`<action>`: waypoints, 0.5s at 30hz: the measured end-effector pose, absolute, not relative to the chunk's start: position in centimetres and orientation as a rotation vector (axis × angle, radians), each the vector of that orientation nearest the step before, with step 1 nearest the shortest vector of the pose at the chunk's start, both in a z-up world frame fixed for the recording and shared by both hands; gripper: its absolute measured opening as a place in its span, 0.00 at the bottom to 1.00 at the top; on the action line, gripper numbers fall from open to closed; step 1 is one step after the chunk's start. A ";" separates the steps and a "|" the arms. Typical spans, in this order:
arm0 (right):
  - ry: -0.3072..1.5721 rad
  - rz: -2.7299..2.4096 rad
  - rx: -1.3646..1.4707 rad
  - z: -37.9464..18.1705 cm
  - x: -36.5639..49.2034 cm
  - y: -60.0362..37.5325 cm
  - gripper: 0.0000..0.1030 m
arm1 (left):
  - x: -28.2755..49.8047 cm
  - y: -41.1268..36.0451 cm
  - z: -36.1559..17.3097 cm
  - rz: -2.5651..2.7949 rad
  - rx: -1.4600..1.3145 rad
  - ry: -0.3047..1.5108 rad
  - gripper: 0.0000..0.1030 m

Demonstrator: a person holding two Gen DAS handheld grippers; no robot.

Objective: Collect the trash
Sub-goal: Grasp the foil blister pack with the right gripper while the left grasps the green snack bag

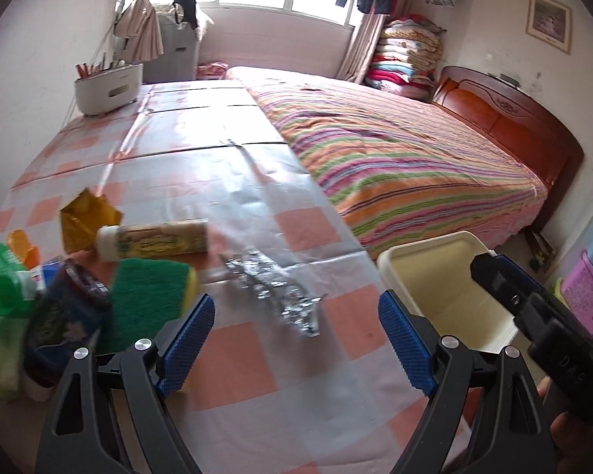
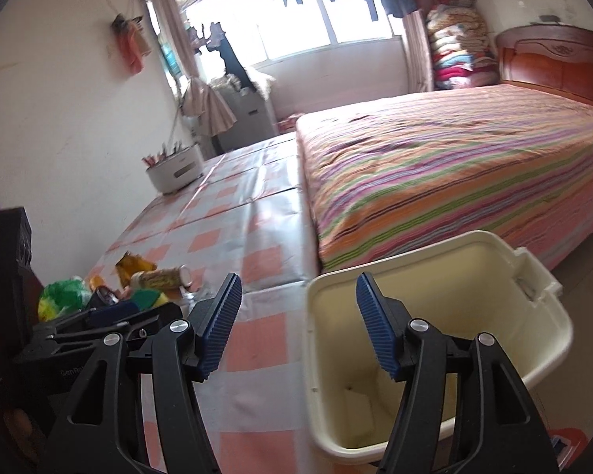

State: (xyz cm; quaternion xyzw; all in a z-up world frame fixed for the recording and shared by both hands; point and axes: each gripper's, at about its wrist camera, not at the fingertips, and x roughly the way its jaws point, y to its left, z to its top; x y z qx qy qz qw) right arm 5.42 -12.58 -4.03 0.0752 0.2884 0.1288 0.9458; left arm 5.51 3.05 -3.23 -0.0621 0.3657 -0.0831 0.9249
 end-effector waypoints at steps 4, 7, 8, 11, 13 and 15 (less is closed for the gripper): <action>0.609 0.323 0.104 -4.4 5.8 -9.3 0.58 | 4.3 5.2 -2.8 -0.138 -0.128 0.737 0.80; 0.628 0.363 0.069 -4.7 6.0 -7.3 0.58 | 3.2 6.7 -2.4 -0.115 -0.125 0.715 0.80; 0.633 0.369 0.058 -4.8 6.0 -6.8 0.58 | 2.8 7.2 -2.3 -0.109 -0.123 0.710 0.80; 0.641 0.390 0.028 -5.0 6.1 -5.3 0.58 | 1.5 8.6 -1.8 -0.098 -0.125 0.693 0.80; 0.647 0.397 0.011 -5.2 6.3 -4.6 0.58 | 0.3 9.5 -1.3 -0.098 -0.126 0.671 0.80; 0.660 0.406 0.003 -5.4 6.6 -4.0 0.58 | -1.0 10.4 -0.8 -0.107 -0.122 0.647 0.80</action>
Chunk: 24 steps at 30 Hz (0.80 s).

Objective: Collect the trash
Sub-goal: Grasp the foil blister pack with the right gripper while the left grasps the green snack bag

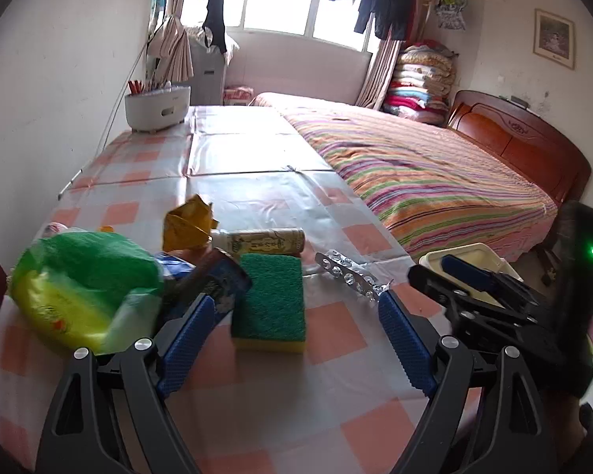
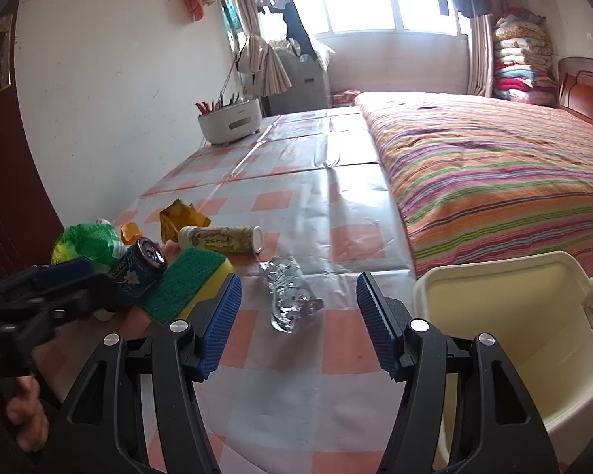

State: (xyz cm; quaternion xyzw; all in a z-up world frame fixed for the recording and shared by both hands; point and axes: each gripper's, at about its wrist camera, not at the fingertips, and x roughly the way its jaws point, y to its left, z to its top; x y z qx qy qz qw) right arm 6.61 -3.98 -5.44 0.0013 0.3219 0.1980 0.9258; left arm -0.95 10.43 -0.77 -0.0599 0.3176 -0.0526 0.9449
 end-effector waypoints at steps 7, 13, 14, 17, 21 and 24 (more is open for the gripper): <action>0.701 0.440 -0.042 -6.3 7.6 -1.2 0.58 | -4.8 13.9 0.3 -0.052 -0.087 0.567 0.80; 0.742 0.448 -0.082 -7.3 8.6 0.7 0.58 | -6.0 17.7 0.2 -0.009 -0.147 0.578 0.80; 0.748 0.448 -0.084 -7.4 8.9 0.9 0.58 | -6.2 18.3 0.1 -0.003 -0.161 0.579 0.80; 0.772 0.433 -0.101 -7.8 9.6 1.5 0.58 | -6.0 20.2 -0.1 0.016 -0.228 0.599 0.80; 0.852 0.434 -0.051 -8.9 10.8 1.0 0.57 | -5.5 21.9 -1.0 0.021 -0.320 0.657 0.80; 0.882 0.436 -0.019 -9.2 11.4 0.6 0.57 | -4.8 23.2 -2.0 0.014 -0.395 0.709 0.80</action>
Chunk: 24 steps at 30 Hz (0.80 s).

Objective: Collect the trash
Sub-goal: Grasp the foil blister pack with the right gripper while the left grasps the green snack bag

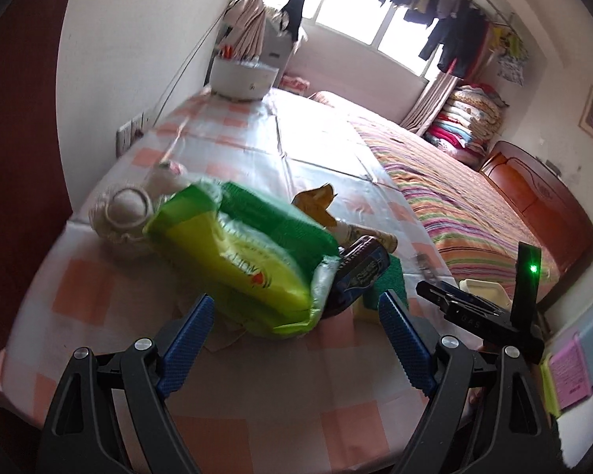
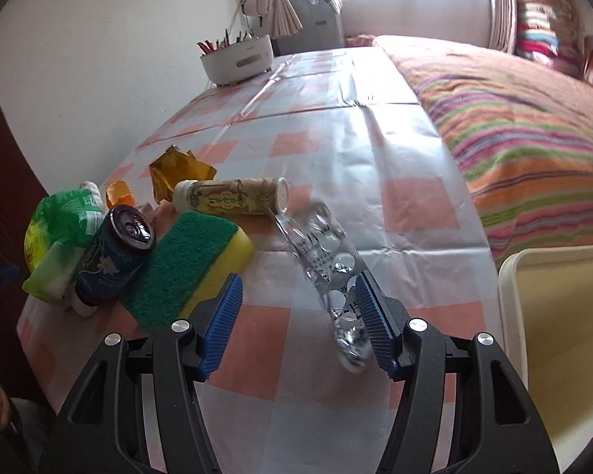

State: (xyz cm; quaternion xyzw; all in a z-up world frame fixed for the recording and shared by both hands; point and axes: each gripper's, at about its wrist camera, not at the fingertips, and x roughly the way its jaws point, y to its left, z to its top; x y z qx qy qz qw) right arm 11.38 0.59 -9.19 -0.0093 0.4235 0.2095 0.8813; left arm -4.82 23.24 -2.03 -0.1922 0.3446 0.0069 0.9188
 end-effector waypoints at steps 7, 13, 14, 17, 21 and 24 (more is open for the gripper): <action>0.903 0.428 -0.112 -9.3 11.7 2.0 0.42 | -3.5 23.8 -3.8 0.051 -0.428 0.783 0.80; 0.930 0.430 -0.114 -9.6 12.0 1.6 0.05 | -2.5 24.6 -5.2 0.046 -0.519 0.825 0.80; 0.928 0.434 -0.111 -9.6 11.9 1.5 0.04 | -2.4 24.7 -5.3 0.045 -0.532 0.828 0.80; 0.920 0.443 -0.104 -9.5 11.6 1.4 0.04 | -2.3 25.0 -5.6 0.036 -0.574 0.826 0.59; 0.905 0.448 -0.094 -9.2 11.3 1.3 0.04 | -2.4 25.2 -5.6 0.057 -0.566 0.811 0.36; 0.880 0.453 -0.073 -8.8 10.9 0.9 0.04 | -2.5 25.1 -5.1 0.068 -0.550 0.787 0.25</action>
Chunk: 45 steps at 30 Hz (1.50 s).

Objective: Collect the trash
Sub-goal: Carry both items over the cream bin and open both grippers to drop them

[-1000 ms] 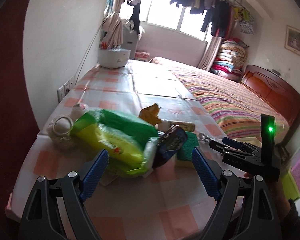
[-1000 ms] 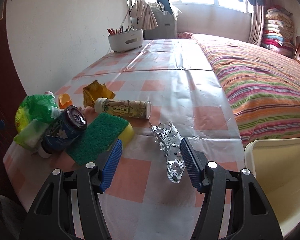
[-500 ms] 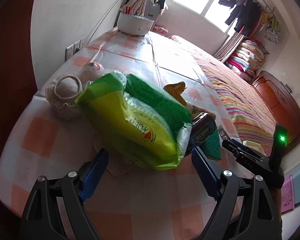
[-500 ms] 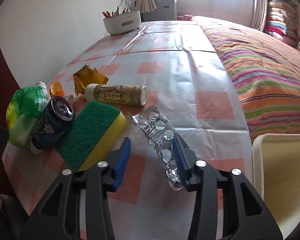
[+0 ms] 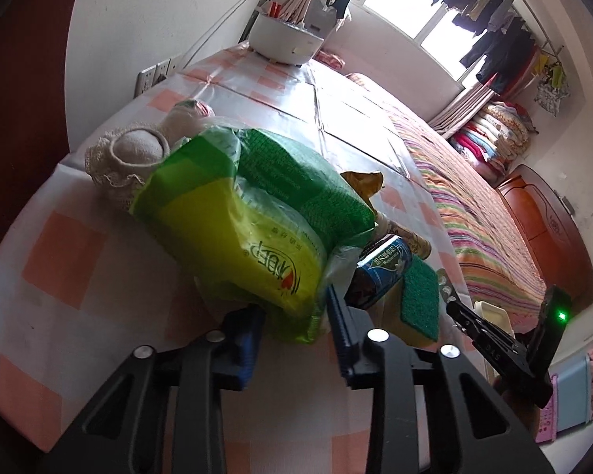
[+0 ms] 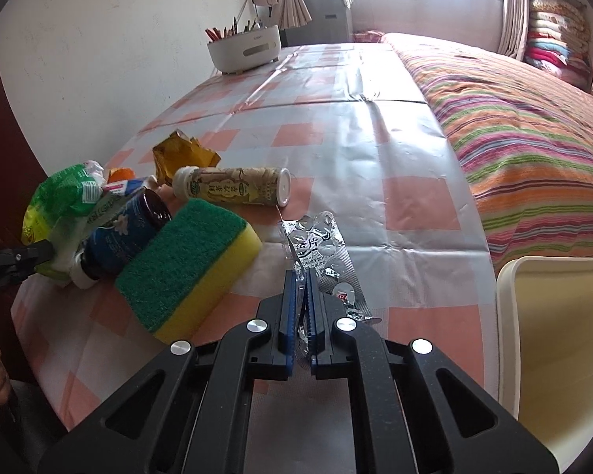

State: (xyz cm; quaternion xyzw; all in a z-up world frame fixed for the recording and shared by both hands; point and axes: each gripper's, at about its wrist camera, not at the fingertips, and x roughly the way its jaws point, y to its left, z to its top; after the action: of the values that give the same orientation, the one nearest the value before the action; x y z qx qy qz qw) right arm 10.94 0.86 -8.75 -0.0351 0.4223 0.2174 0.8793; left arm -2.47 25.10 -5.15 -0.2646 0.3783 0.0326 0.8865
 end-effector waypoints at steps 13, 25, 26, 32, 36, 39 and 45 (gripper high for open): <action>0.826 0.432 -0.015 -7.5 10.2 -1.8 0.04 | -2.6 22.7 -3.1 0.109 -0.412 0.686 0.19; 0.813 0.407 0.005 -7.1 9.8 -3.8 0.04 | -1.4 19.8 -2.3 0.040 -0.394 0.675 0.19; 0.813 0.403 0.007 -7.1 9.8 -4.0 0.04 | -1.2 19.4 -2.2 0.033 -0.391 0.675 0.19; 0.805 0.373 0.024 -6.8 9.7 -6.0 0.04 | -0.1 17.0 -1.9 -0.013 -0.364 0.676 0.19; 0.800 0.351 0.033 -6.6 9.5 -7.4 0.04 | 0.6 15.1 -1.9 -0.042 -0.336 0.679 0.19; 0.798 0.335 0.041 -6.6 9.4 -8.4 0.04 | 1.0 13.8 -2.1 -0.061 -0.318 0.687 0.19; 0.791 0.301 0.056 -6.5 9.1 -10.2 0.04 | 1.9 11.5 -2.5 -0.101 -0.291 0.710 0.19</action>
State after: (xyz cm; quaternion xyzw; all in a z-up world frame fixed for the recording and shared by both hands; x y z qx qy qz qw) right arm 9.15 -10.22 -6.49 0.0273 0.3838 0.1459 0.9114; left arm 1.91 11.51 -2.54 -0.1421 0.3461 -0.0490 0.9261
